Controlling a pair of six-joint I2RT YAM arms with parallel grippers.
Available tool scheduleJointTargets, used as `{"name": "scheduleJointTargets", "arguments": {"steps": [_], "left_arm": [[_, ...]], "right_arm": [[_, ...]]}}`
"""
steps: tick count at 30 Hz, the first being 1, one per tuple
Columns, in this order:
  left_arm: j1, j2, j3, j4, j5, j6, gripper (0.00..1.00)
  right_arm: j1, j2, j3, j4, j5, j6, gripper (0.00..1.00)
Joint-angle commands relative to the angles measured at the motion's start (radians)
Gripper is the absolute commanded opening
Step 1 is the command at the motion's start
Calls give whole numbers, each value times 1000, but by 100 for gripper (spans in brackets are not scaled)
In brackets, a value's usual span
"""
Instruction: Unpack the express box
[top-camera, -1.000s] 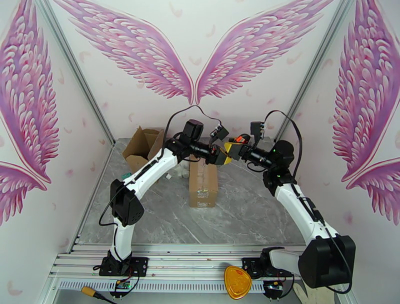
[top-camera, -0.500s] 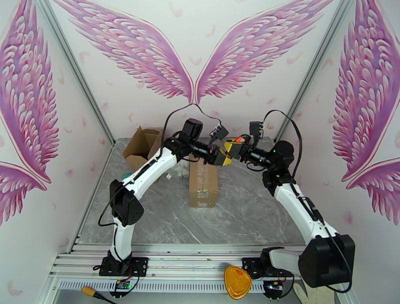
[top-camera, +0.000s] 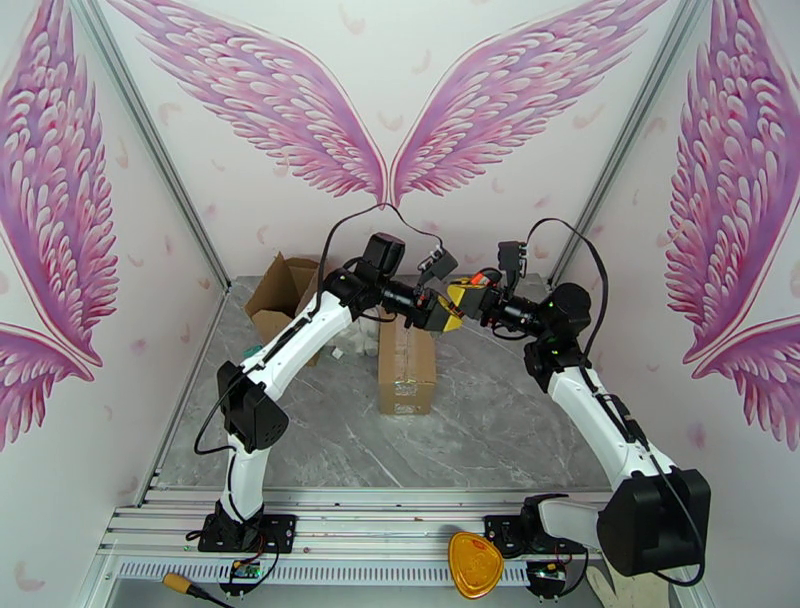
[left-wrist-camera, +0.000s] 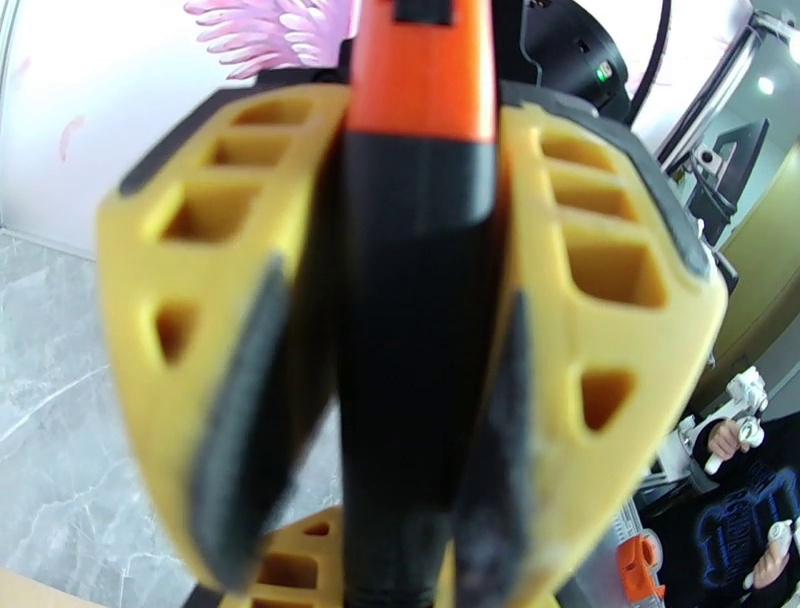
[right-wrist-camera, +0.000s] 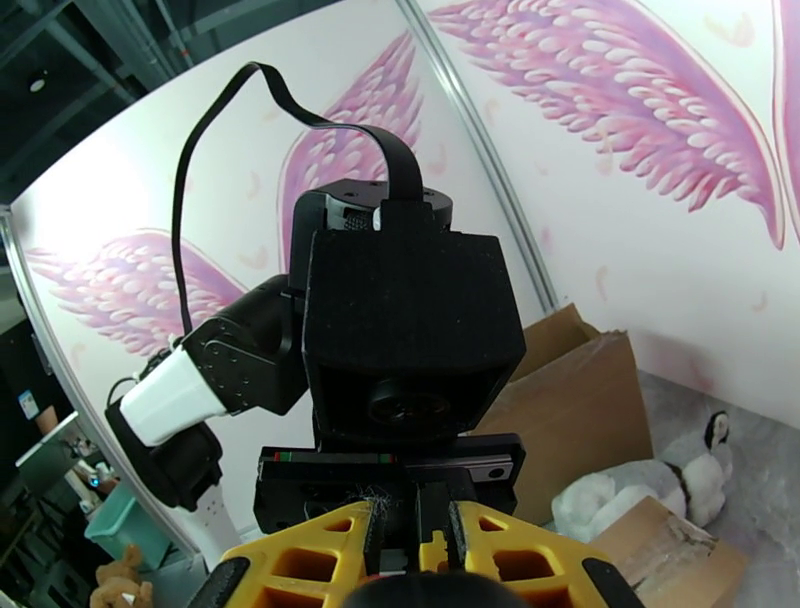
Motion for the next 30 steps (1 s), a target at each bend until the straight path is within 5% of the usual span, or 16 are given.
{"name": "scheduleJointTargets", "arguments": {"steps": [1,3,4,9,14,17,23,30], "left_arm": [[-14,1,49,-76,-1,-7,3],[-9,-3,51,-85,-23,10,17],[-7,-10,49,-87,-58,15,39],[20,-87,-18,-47,-265,26,88],[86,-301,-363,135,-589,-76,95],[148,-403,-573,236,-597,-183,95],[160,-483,-818,209,-646,-222,95],[151,-484,-1012,367,-551,-281,95]], "right_arm": [[6,-6,-18,21,34,-66,21],[6,-14,-28,24,46,-79,18],[6,-20,-33,23,55,-86,17],[5,-69,-42,-121,174,-220,17],[4,-142,-33,-431,501,-398,19],[5,-132,-19,-568,724,-424,18],[44,-15,11,-713,969,-375,14],[97,160,87,-727,991,-342,14]]}}
